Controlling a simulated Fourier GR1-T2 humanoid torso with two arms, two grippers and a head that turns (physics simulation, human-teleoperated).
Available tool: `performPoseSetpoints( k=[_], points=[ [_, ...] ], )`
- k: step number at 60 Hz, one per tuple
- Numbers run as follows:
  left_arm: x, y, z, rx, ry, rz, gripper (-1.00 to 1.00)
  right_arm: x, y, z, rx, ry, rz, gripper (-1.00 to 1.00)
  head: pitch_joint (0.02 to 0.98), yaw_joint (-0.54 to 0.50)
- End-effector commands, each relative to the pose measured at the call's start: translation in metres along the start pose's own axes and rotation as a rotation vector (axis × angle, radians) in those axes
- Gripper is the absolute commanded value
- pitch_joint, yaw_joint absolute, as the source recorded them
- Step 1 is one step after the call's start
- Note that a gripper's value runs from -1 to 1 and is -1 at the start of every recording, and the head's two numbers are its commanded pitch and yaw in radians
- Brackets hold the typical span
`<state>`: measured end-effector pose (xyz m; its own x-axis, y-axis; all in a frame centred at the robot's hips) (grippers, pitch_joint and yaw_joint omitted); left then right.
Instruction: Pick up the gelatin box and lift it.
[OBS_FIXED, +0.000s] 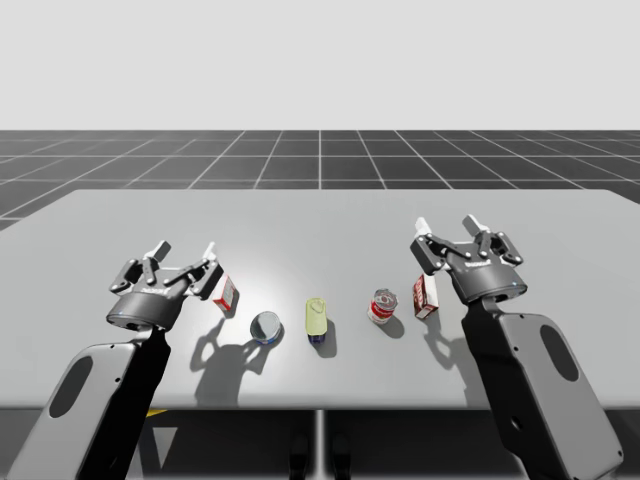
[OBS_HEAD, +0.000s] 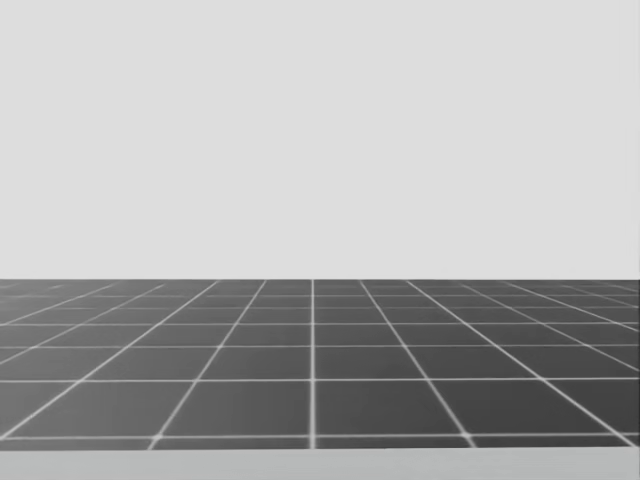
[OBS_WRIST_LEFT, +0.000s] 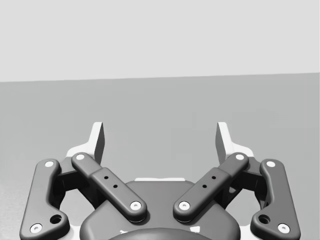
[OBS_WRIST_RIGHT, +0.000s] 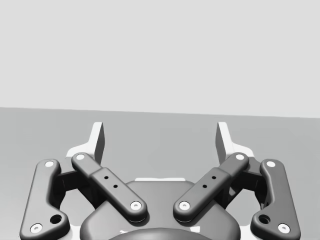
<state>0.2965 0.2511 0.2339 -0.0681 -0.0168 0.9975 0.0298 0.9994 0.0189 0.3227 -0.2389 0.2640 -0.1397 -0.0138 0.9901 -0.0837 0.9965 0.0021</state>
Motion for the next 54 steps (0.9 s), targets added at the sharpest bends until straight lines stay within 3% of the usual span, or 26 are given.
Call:
performPoseSetpoints(
  k=[1, 2, 6, 12, 16, 26, 37, 54],
  points=[
    [0.000, 0.001, 0.000, 0.003, -0.006, -0.003, -1.00, 0.000, 0.001, 0.003, -0.035, -0.027, 0.013, -1.00, 0.061, -0.02],
    [0.001, 0.001, 0.000, 0.003, -0.007, -0.003, -1.00, 0.002, 0.001, 0.004, 0.000, -0.034, 0.021, -1.00, 0.065, -0.02],
    [0.001, 0.001, 0.000, 0.004, -0.007, -0.004, -1.00, 0.005, 0.002, 0.003, 0.026, -0.034, -0.014, -1.00, 0.079, -0.01],
    [0.000, 0.001, 0.000, 0.004, -0.009, -0.007, -1.00, 0.002, 0.001, 0.001, 0.050, 0.020, -0.027, -1.00, 0.127, -0.01],
    [0.000, 0.001, 0.000, 0.006, -0.010, -0.007, -1.00, -0.001, 0.001, 0.000, 0.051, 0.026, -0.016, -1.00, 0.178, -0.01],
    [0.000, 0.002, 0.000, 0.006, -0.011, -0.010, -1.00, -0.001, 0.001, -0.001, 0.049, 0.037, -0.020, -1.00, 0.373, 0.01],
    [0.000, 0.002, -0.001, 0.007, -0.011, -0.014, -1.00, -0.002, 0.001, -0.002, 0.051, 0.050, -0.012, -1.00, 0.520, 0.07],
    [0.000, 0.003, -0.001, 0.008, -0.005, -0.020, -1.00, -0.006, 0.004, -0.002, 0.062, 0.076, 0.007, -1.00, 0.720, 0.30]
  ],
)
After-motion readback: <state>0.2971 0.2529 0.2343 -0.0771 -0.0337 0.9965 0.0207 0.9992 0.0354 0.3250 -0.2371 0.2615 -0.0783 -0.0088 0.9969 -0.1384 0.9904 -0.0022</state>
